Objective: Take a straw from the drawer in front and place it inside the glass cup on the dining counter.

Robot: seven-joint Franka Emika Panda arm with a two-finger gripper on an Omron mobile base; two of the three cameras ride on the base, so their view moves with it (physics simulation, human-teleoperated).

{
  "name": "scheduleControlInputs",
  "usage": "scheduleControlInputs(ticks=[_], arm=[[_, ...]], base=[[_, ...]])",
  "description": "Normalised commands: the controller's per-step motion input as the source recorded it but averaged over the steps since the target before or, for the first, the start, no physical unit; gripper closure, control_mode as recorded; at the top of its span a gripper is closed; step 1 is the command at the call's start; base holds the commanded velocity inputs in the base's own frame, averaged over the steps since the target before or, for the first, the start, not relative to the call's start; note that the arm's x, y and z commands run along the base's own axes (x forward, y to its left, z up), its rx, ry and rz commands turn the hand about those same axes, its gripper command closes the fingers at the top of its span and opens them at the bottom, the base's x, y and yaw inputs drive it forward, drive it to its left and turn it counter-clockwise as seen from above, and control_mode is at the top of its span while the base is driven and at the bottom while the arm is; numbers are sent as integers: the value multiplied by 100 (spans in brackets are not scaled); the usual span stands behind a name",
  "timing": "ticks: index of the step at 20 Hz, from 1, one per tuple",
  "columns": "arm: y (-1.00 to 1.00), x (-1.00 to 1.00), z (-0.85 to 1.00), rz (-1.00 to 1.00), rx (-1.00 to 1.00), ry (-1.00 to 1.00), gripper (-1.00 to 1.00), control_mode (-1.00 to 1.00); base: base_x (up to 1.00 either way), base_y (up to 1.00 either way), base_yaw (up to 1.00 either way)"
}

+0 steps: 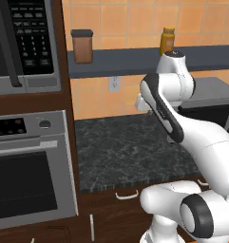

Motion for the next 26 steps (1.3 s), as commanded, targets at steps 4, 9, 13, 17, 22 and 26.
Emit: scheduleControlInputs(ticks=[4,9,13,17,22,26], arm=[[0,0,0,0,0,0,-100,100],[0,0,0,0,0,0,-100,100],[0,0,0,0,0,0,-100,100],[0,0,0,0,0,0,-100,100],[0,0,0,0,0,0,-100,100],[0,0,0,0,0,0,-100,100]], base=[[-26,0,0],[-51,-3,27],[-26,-26,48],[-12,-41,51],[-16,-60,56],[-36,-60,61]])
